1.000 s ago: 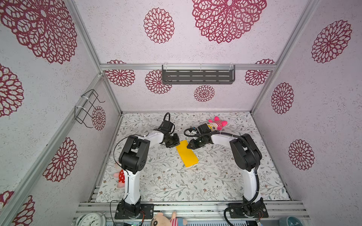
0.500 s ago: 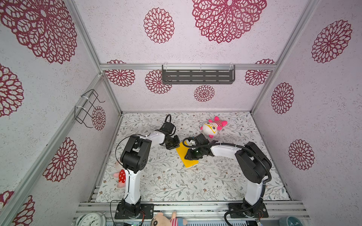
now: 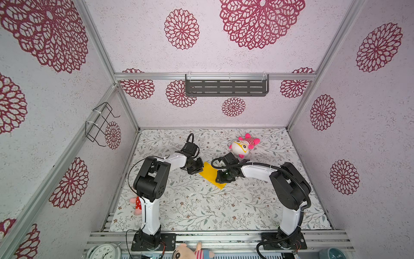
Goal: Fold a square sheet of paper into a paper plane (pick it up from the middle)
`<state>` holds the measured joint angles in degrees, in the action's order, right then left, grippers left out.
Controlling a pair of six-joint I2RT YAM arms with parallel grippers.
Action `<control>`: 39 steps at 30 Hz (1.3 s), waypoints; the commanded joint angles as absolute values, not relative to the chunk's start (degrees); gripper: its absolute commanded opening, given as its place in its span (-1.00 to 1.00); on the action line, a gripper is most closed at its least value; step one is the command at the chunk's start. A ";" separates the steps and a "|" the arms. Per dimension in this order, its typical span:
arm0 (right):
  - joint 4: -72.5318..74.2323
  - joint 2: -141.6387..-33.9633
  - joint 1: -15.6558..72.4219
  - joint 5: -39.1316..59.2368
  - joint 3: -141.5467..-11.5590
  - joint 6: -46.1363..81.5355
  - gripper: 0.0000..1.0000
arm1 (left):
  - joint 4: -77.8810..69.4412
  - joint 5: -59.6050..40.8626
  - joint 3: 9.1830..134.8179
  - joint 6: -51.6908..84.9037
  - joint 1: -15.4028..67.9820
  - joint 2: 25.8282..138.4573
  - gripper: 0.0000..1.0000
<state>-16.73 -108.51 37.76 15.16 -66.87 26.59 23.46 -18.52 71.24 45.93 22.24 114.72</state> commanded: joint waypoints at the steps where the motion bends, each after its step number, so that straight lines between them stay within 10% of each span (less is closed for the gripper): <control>1: -20.23 -109.93 35.21 9.32 -68.70 24.53 -0.41 | 25.01 -17.74 69.26 46.91 22.33 113.12 -0.82; 16: -4.46 -105.98 38.48 26.08 -65.47 45.43 -0.73 | 24.25 -18.36 67.93 45.98 22.37 111.88 -0.82; 39: -9.88 -112.71 39.44 25.80 -67.71 42.06 -0.77 | 25.28 -21.63 70.73 45.02 22.49 110.86 -0.79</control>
<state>-7.81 -112.01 39.07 26.15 -66.52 43.35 24.95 -19.86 69.25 45.63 22.26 112.38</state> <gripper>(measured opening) 0.115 0.102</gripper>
